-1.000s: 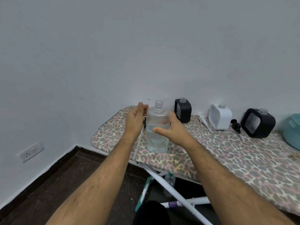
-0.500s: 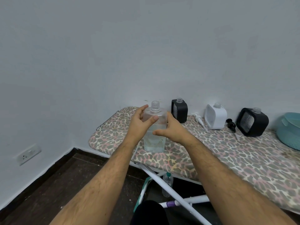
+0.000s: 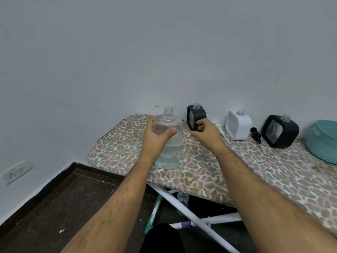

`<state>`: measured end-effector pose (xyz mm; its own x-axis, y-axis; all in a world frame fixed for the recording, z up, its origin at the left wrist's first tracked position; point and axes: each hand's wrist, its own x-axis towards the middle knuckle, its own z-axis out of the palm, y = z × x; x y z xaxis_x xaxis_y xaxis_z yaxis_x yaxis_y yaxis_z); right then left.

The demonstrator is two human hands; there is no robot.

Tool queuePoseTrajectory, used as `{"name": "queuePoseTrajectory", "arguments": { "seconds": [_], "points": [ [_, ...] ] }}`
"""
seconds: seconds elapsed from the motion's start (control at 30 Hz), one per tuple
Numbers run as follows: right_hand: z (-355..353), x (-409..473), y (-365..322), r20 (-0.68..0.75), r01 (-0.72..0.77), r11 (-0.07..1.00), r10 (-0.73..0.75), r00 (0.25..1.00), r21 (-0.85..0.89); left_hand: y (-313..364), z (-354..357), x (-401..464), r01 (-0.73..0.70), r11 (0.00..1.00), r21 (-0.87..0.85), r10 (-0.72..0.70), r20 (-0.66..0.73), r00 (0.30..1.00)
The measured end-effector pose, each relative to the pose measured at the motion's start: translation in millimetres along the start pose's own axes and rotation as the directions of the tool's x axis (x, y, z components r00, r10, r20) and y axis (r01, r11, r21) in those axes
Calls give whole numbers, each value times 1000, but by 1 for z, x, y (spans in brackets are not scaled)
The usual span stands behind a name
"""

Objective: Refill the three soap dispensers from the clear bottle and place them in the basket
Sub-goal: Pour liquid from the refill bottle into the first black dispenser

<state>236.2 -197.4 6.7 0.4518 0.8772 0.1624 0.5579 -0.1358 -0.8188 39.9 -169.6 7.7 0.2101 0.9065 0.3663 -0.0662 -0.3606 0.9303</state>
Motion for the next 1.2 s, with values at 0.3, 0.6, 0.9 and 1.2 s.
{"name": "queuePoseTrajectory", "arguments": {
  "seconds": [0.3, 0.6, 0.9, 1.2],
  "points": [
    [19, -4, 14, -115, 21, 999, -17, 993, 32, 16, 16, -53, -314, 917, 247, 388, -359, 849],
    [-5, -11, 35, -152, 25, 994, -9, 988, 107, 3, 99, -84, -181, 973, 145, 168, 98, 981],
    [-42, 18, 57, -191, 22, 991, 3, 982, 130, -27, 146, 13, 262, 963, -60, -267, -104, 958],
    [-28, 93, 68, 66, -106, 923, 87, 994, 371, -48, 167, 81, 310, 940, -141, -331, -173, 928]
  ]
}}
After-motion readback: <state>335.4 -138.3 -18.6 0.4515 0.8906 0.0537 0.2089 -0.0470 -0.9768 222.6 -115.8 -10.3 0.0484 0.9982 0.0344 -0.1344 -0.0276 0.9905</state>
